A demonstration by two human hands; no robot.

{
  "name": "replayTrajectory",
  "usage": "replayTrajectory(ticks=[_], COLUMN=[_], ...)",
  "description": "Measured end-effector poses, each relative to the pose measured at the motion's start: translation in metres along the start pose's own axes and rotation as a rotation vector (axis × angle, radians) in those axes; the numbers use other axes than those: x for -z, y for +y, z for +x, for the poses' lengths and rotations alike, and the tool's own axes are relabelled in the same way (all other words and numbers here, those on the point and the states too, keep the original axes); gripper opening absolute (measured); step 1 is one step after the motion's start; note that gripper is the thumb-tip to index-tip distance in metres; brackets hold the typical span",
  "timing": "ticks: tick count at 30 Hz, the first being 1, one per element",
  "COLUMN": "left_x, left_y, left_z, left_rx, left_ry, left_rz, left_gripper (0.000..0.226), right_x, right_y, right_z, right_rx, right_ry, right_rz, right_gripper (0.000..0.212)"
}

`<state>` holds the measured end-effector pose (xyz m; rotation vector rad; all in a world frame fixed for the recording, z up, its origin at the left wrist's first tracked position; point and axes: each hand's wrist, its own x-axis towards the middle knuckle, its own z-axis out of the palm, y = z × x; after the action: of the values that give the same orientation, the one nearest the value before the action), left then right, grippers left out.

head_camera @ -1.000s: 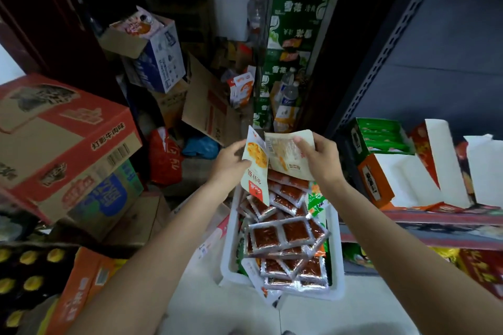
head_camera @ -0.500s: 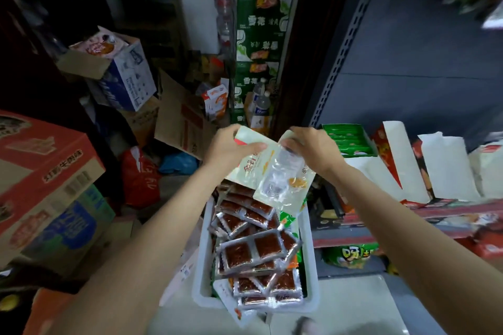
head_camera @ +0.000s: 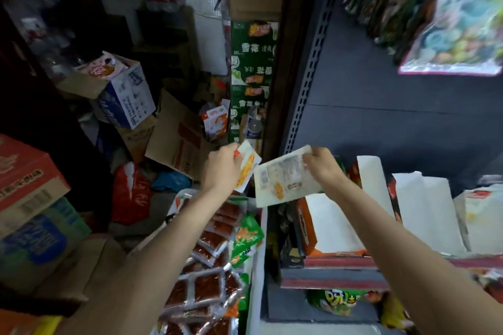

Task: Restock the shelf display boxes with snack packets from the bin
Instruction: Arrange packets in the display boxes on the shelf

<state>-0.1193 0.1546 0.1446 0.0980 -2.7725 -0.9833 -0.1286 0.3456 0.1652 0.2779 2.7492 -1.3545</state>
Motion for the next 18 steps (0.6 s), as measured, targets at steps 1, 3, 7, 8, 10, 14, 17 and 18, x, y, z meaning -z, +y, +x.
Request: replayTrajectory(ticks=[1, 3, 7, 8, 10, 14, 17, 18], left_x=[-0.005, -0.015, -0.029, -0.032, -0.034, -0.035, -0.027, -0.023], left_y=[0.013, 0.038, 0.076, 0.08, 0.085, 0.082, 0.073, 0.069], left_z=[0.0, -0.003, -0.01, -0.011, -0.014, -0.013, -0.001, 0.002], left_rx=[-0.022, -0.079, -0.107, -0.111, -0.102, -0.141, -0.086, -0.047], left_ry=[-0.013, -0.097, -0.273, -0.313, -0.4, -0.352, -0.278, -0.284], left_rz=[-0.006, -0.068, -0.174, -0.184, -0.27, -0.264, -0.339, -0.428], left_gripper=[0.021, 0.022, 0.036, 0.031, 0.028, 0.026, 0.019, 0.017], right_x=[0.005, 0.013, 0.023, 0.025, 0.027, 0.031, 0.037, 0.039], right_y=[0.0, -0.003, -0.006, -0.005, -0.003, -0.002, 0.008, 0.014], right_z=[0.002, 0.004, 0.003, 0.003, 0.004, 0.001, 0.0, 0.0], right_rx=[-0.05, -0.11, -0.096, -0.101, -0.131, -0.119, -0.062, -0.024], right_ry=[-0.043, -0.132, -0.28, -0.287, -0.283, -0.32, -0.296, -0.252], right_rz=[0.146, 0.38, 0.603, 0.646, 0.721, 0.741, 0.646, 0.561], right_gripper=[0.018, 0.019, 0.019, 0.018, 0.023, 0.032, 0.026, 0.026])
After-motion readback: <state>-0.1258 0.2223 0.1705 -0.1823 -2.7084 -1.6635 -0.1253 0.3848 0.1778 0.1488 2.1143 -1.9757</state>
